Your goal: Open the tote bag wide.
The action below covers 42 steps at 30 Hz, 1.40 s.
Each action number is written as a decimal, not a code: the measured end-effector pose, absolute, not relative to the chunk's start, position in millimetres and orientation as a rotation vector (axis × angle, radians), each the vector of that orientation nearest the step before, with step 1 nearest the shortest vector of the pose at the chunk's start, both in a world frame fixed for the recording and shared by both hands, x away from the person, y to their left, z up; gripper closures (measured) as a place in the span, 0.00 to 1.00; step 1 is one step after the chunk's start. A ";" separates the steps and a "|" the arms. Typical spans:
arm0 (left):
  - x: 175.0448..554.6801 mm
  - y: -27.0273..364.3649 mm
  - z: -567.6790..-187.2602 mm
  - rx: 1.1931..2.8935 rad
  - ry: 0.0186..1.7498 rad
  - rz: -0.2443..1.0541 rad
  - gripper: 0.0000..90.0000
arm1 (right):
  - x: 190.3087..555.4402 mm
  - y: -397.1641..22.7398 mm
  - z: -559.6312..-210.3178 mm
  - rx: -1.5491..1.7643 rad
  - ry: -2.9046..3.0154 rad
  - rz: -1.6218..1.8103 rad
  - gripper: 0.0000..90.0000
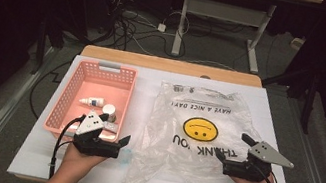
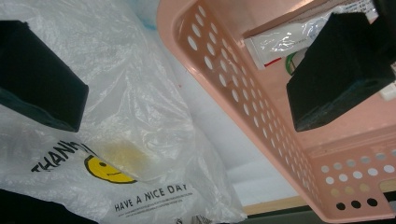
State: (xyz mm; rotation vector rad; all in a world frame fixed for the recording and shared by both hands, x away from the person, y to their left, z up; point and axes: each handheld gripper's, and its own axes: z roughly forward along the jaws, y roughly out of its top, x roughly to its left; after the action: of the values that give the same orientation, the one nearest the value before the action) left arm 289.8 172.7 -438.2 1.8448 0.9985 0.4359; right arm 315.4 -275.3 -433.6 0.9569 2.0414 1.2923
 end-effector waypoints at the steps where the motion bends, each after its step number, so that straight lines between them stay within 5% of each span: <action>1: 289.5 172.1 -438.1 1.851 0.995 0.437 0.00 | 314.8 -275.5 -433.0 0.959 2.035 1.296 0.00; 23: 288.0 170.5 -434.0 1.859 0.976 0.432 0.00 | 316.3 -293.3 -419.8 1.007 1.980 1.278 0.02; 42: 289.0 169.8 -433.7 1.870 0.970 0.418 0.00 | 330.9 -367.5 -431.1 1.325 1.894 1.171 0.20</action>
State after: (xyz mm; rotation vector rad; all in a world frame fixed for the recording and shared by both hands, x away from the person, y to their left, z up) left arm 289.0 169.8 -433.7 1.8696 0.9701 0.4181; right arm 330.9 -367.5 -431.1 1.3248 1.8941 1.1712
